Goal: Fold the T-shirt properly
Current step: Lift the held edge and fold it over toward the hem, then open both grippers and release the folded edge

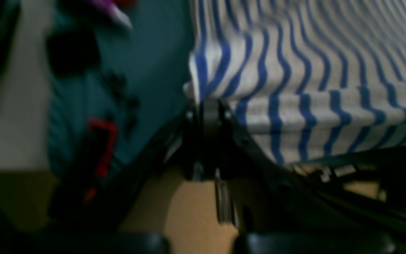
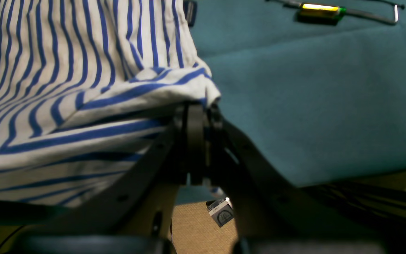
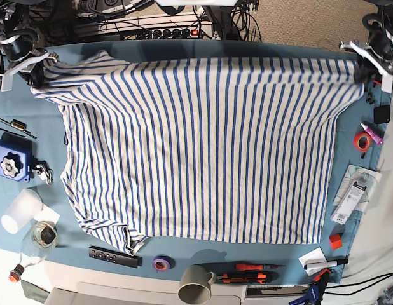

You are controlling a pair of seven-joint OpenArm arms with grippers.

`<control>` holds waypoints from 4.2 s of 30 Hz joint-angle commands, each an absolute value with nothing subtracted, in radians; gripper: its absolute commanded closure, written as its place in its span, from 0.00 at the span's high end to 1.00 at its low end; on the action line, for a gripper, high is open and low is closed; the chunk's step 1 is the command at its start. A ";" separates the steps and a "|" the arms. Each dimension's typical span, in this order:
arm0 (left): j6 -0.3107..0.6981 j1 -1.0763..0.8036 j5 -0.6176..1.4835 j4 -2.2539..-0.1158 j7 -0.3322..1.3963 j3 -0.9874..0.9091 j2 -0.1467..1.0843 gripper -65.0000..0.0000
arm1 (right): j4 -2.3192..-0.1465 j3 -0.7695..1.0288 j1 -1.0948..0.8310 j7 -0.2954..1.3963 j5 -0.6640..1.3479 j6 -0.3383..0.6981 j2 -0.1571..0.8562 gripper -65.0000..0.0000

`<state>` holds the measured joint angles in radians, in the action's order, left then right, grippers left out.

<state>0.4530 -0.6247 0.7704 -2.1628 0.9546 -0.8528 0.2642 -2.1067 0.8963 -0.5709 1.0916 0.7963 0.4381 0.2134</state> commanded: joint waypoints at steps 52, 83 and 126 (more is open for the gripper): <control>0.444 -0.213 0.506 -1.864 0.785 -0.553 0.385 0.00 | -1.782 0.580 -0.121 0.933 0.388 0.351 0.315 0.00; 0.446 0.202 0.442 -1.405 0.759 -0.419 0.369 0.00 | -1.346 0.503 0.311 0.916 0.287 0.351 0.330 0.00; 0.404 0.165 0.695 -1.443 1.209 -0.424 0.440 0.31 | -1.509 0.604 0.309 1.153 0.431 0.466 0.333 0.27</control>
<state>0.4004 0.1455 0.6785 -1.4231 1.2236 -0.4198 0.4217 -1.4879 0.5995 0.2893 1.1740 0.4187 0.4625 0.3122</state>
